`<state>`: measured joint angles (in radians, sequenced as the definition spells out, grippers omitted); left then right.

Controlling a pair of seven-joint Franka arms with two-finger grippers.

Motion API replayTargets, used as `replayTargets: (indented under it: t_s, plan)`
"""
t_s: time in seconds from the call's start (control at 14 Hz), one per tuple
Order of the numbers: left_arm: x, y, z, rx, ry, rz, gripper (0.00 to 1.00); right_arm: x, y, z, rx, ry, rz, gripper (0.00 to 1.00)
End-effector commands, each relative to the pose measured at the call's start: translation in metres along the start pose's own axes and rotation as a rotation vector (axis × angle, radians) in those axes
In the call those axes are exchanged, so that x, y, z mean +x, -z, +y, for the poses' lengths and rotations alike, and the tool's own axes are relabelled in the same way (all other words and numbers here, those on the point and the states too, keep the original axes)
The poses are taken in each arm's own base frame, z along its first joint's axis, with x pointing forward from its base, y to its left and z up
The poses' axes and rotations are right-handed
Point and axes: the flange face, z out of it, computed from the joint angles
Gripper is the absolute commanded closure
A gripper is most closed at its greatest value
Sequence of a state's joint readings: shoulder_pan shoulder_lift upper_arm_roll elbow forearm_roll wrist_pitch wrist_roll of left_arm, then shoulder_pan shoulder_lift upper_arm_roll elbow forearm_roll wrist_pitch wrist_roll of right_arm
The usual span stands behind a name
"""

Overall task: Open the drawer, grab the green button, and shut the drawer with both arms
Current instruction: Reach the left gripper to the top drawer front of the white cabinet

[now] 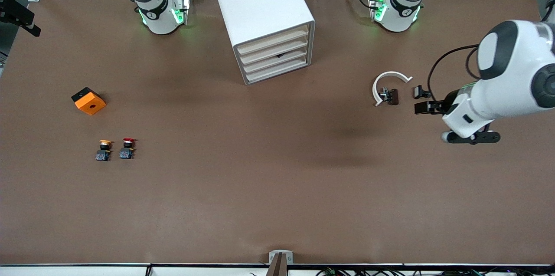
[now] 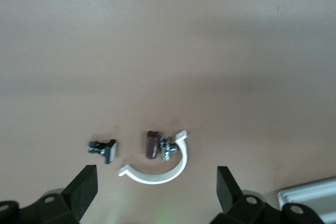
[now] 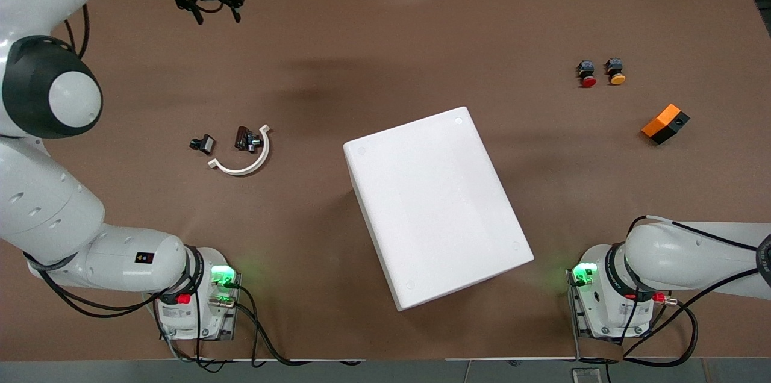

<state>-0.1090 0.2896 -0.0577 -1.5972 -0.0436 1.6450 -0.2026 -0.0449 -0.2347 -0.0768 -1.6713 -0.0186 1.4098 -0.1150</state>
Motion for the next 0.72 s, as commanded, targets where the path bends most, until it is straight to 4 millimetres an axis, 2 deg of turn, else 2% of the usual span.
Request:
replayTargets:
  t_s: [0.0, 0.43, 0.64]
  plan:
    - [0.009, -0.011, 0.031, -0.005, 0.071, 0.011, 0.00, -0.007, 0.004, 0.002, -0.013, 0.004, 0.002, 0.00]
    - [0.015, -0.057, 0.085, 0.019, 0.229, -0.041, 0.00, -0.007, 0.004, 0.004, -0.012, 0.000, 0.002, 0.00]
    - [0.023, -0.066, 0.108, 0.004, 0.341, -0.052, 0.00, -0.007, 0.004, 0.003, -0.015, 0.003, 0.004, 0.00]
